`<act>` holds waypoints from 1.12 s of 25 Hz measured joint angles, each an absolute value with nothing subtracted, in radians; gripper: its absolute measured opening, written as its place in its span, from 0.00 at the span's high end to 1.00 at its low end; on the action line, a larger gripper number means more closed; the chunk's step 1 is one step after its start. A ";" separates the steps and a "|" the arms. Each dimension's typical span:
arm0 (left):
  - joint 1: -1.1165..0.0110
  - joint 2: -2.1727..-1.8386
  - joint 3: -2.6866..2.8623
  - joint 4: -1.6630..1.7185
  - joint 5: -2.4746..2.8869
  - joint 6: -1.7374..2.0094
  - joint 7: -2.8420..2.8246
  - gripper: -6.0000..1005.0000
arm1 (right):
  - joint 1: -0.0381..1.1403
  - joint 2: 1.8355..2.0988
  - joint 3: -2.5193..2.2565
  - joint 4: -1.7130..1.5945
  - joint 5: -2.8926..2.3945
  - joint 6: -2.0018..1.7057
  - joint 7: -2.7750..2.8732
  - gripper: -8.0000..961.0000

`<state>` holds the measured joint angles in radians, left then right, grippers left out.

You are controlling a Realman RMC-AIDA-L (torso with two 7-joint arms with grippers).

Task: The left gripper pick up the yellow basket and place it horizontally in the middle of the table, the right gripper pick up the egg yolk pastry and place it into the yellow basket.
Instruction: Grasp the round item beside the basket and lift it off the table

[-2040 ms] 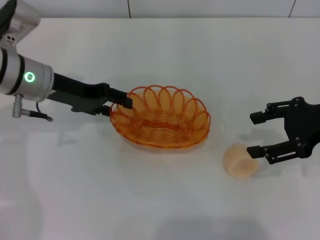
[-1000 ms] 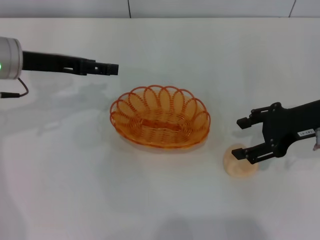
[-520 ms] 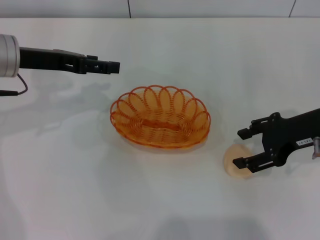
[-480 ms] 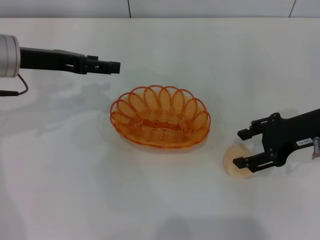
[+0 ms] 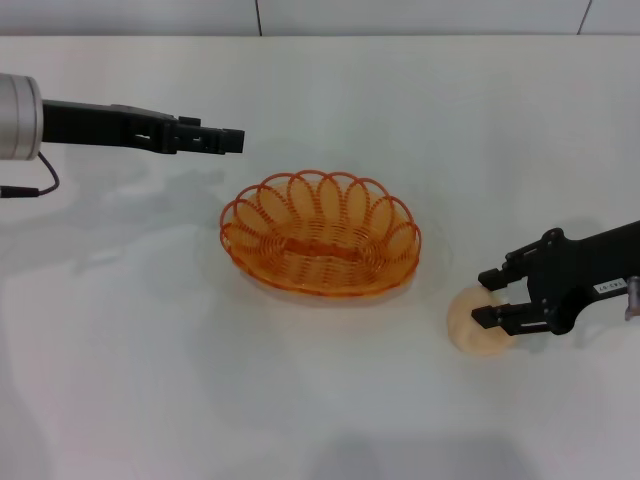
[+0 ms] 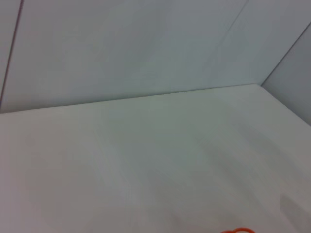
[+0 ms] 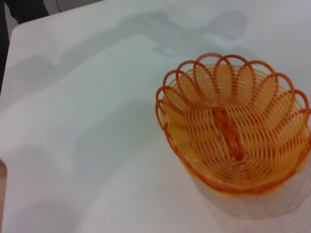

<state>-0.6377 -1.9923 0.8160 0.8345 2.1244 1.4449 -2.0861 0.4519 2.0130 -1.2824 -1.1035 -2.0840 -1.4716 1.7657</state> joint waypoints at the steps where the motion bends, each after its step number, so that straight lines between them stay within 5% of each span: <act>1: -0.637 -1.992 0.816 0.834 2.124 1.445 -2.086 0.12 | 0.452 2.013 -1.283 -1.103 -2.091 -1.471 1.766 0.33; 4: -0.636 -1.990 0.816 0.835 2.124 1.445 -2.086 0.12 | 0.453 2.014 -1.284 -1.103 -2.101 -1.471 1.766 0.36; 14: -0.639 -1.978 0.818 0.835 2.126 1.499 -2.052 0.12 | 0.453 2.014 -1.284 -1.125 -2.100 -1.492 1.767 0.77; 28: -0.637 -1.937 0.824 0.837 2.138 1.676 -1.987 0.12 | 0.432 2.014 -1.286 -1.400 -2.068 -1.569 1.921 0.88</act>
<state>-0.6372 -1.9369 0.8239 0.8371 2.1382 1.6763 -1.9867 0.4316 2.0140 -1.2858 -1.4001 -2.0677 -1.5685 1.9205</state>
